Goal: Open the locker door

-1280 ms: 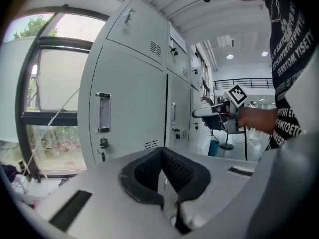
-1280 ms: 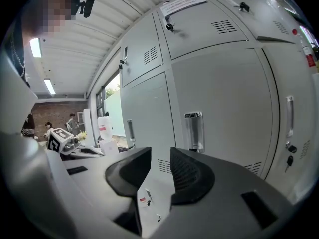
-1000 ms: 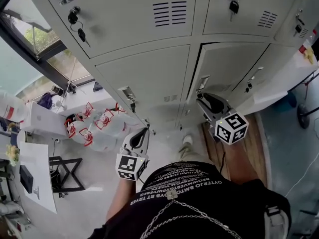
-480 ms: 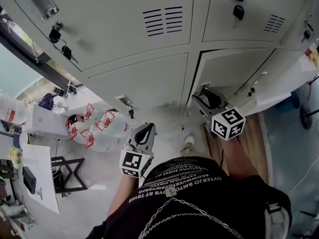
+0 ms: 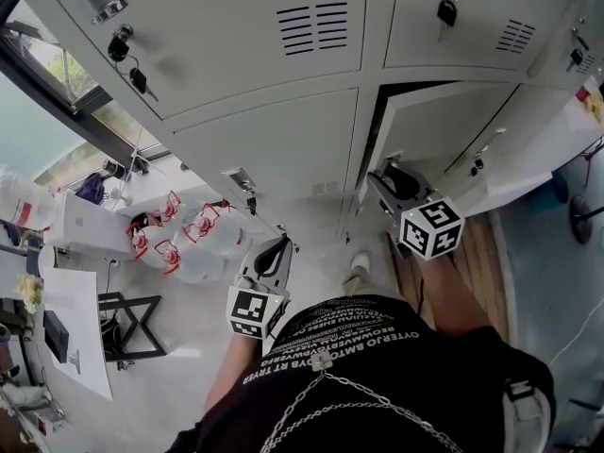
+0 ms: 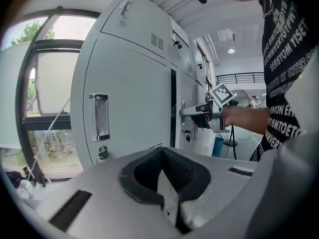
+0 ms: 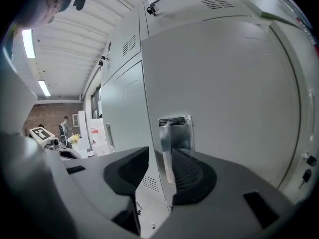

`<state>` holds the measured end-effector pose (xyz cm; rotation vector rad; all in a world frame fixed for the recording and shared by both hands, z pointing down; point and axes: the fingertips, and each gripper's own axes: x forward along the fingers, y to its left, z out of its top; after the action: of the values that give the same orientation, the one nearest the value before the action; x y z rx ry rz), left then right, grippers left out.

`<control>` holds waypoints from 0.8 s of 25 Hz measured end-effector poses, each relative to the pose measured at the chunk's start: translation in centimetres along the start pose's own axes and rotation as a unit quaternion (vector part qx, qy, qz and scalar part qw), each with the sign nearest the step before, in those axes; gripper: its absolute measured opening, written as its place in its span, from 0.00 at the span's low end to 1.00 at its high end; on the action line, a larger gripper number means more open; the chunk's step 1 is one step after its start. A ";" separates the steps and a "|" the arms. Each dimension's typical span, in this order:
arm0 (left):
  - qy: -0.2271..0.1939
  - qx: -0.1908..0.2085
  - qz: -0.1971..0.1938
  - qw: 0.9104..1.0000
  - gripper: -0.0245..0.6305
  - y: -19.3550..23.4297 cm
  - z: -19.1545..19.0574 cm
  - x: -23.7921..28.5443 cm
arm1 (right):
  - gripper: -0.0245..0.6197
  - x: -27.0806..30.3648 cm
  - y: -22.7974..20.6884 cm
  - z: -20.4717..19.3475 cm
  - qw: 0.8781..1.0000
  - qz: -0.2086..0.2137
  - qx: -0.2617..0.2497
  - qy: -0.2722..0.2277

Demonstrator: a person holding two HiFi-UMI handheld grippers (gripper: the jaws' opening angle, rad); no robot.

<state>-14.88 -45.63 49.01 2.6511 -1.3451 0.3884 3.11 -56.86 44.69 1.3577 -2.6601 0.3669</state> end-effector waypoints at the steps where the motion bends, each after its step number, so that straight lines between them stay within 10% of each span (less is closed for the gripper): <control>1: 0.000 -0.001 -0.003 1.000 0.04 -0.3 -0.2 -0.3 | 0.24 -0.5 0.0 -0.2 1.000 -0.007 0.001 0.000; 20: 0.003 0.000 -0.109 0.994 0.04 -6.9 -2.7 -0.1 | 0.38 -11.5 -0.8 -3.3 0.998 -0.057 0.015 0.030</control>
<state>-9.80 -40.84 51.44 2.7569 -1.0382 0.3663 10.50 -47.42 45.33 1.4754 -2.5247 0.4296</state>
